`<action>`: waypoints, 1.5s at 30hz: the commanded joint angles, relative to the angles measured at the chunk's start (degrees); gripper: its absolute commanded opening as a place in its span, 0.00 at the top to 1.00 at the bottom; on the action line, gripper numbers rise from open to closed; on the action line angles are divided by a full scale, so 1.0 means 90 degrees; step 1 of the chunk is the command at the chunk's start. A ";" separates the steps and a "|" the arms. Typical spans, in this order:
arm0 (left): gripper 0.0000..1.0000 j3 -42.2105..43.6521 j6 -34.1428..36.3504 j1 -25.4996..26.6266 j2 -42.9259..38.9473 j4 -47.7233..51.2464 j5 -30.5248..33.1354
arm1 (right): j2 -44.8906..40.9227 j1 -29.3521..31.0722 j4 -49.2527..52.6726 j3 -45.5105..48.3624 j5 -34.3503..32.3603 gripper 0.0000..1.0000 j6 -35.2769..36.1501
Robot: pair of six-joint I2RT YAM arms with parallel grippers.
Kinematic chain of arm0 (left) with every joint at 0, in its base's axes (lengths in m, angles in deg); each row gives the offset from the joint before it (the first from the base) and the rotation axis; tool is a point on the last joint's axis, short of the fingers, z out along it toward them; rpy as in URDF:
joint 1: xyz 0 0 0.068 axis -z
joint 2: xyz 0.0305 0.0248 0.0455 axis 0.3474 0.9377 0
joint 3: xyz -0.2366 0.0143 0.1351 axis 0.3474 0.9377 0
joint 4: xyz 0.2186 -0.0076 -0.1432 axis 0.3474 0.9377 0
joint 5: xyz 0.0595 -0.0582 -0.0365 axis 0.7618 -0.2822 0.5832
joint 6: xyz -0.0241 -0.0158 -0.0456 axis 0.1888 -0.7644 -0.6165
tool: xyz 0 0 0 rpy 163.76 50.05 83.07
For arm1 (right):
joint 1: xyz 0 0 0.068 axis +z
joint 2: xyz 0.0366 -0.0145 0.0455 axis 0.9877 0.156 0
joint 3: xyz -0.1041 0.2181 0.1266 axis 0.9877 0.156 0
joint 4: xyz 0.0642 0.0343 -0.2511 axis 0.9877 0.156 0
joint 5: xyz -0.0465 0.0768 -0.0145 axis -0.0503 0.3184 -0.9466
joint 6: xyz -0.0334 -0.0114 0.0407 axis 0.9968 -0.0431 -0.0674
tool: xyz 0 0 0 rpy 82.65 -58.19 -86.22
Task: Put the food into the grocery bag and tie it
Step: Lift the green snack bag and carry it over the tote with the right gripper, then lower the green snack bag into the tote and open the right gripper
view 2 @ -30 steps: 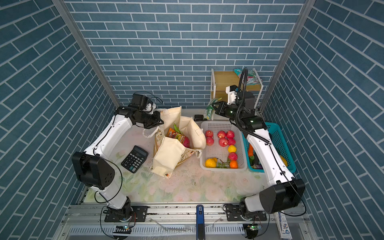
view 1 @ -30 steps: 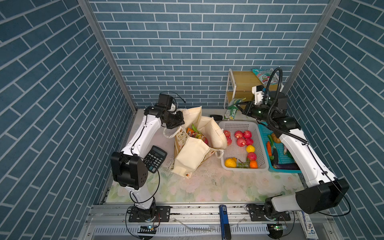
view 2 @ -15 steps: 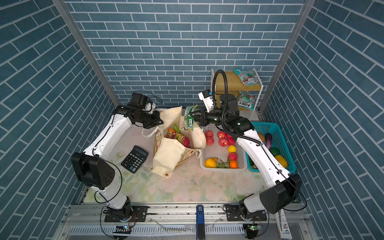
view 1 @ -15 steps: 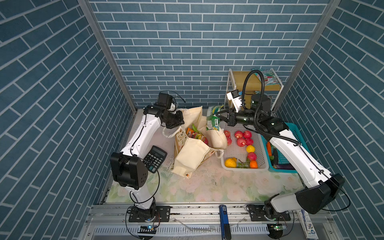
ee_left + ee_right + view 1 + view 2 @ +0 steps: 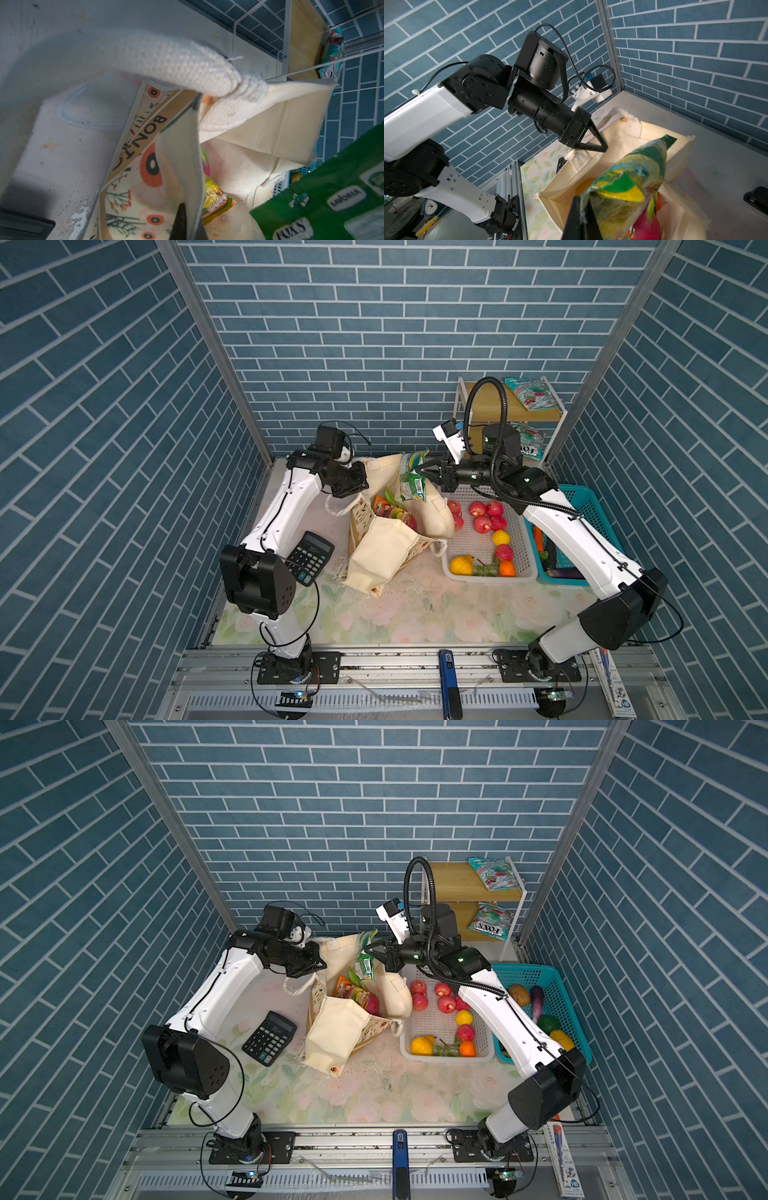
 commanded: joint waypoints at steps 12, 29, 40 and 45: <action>0.95 -0.0058 -0.0051 0.0058 -0.0074 0.0211 0.0013 | 0.0591 0.0128 -0.0148 -0.0414 0.0553 1.00 0.0617; 0.95 -0.0342 -0.0002 0.0068 0.0137 0.0339 0.0039 | 0.1463 0.0372 -0.0356 0.0564 0.0183 0.94 0.1423; 0.95 -0.0651 0.0082 0.0062 0.0214 0.0501 0.0118 | 0.1081 0.0358 0.0234 0.0485 -0.0548 0.48 0.2130; 0.95 -0.0639 0.0101 0.0058 0.0198 0.0486 0.0172 | 0.0331 0.0320 0.0151 0.0616 -0.1279 0.36 0.2022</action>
